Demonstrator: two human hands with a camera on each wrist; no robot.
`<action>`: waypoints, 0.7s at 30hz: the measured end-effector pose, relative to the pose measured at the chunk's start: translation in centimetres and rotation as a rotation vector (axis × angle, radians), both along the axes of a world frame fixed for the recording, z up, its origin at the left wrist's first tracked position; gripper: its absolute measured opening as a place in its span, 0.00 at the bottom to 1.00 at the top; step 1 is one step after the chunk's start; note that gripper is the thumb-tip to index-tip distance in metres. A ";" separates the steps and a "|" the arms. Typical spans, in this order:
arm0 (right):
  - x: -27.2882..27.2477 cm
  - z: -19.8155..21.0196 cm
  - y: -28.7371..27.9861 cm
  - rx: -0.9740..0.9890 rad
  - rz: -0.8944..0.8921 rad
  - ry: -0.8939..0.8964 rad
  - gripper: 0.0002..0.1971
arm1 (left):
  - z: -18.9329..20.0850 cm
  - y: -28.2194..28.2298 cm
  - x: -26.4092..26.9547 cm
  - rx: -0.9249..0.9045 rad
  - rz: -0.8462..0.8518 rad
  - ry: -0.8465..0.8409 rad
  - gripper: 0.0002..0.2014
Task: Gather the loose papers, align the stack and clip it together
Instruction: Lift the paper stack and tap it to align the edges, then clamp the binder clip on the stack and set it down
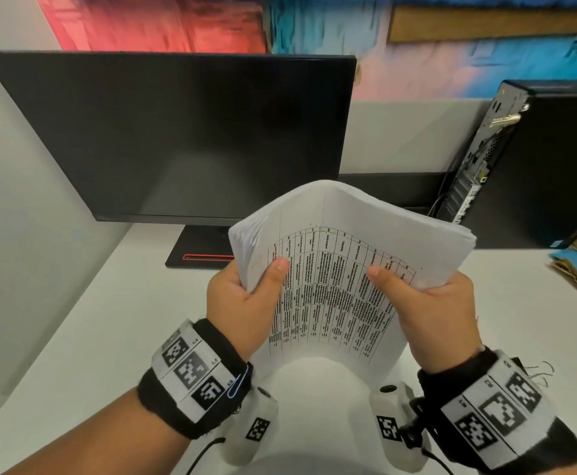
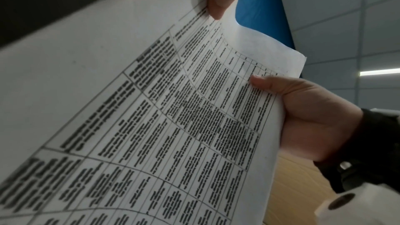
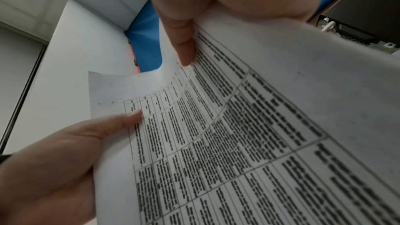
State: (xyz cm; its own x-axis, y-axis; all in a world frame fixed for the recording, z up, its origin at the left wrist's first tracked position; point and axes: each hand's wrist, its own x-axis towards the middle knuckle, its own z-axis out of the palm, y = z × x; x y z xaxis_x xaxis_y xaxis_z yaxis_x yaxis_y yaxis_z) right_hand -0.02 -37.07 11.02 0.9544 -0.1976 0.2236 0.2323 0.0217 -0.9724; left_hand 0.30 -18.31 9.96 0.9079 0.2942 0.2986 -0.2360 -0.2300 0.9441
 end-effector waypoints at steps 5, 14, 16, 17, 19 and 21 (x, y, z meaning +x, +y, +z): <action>0.5 0.5 -0.6 -0.025 0.049 0.045 0.13 | 0.2 0.3 0.8 0.006 0.001 0.006 0.07; 5.1 -6.1 -14.3 -1.179 -0.163 1.162 0.45 | 0.7 0.7 1.6 -0.052 -0.038 0.026 0.08; 4.2 -8.3 -16.2 -1.138 -0.183 1.275 0.43 | 0.8 0.6 1.5 -0.050 -0.040 0.023 0.08; 3.7 -9.2 -16.4 -1.141 -0.177 1.293 0.39 | 0.8 0.5 1.5 -0.048 -0.044 0.025 0.08; 3.3 -10.7 -15.9 -1.204 -0.181 1.301 0.30 | 0.8 0.5 1.5 -0.031 -0.043 0.024 0.08; 3.4 -11.5 -14.4 -1.256 -0.179 1.282 0.28 | 0.8 0.5 1.6 -0.019 -0.042 0.022 0.08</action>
State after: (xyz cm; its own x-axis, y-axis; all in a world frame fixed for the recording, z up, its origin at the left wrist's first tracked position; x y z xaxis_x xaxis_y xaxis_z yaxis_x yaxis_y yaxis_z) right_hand 3.36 -51.43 -0.45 0.6243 -0.6186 -0.4769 -0.6813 -0.7299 0.0548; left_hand 1.91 -17.81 10.79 0.9258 0.2612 0.2732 -0.2244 -0.2020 0.9533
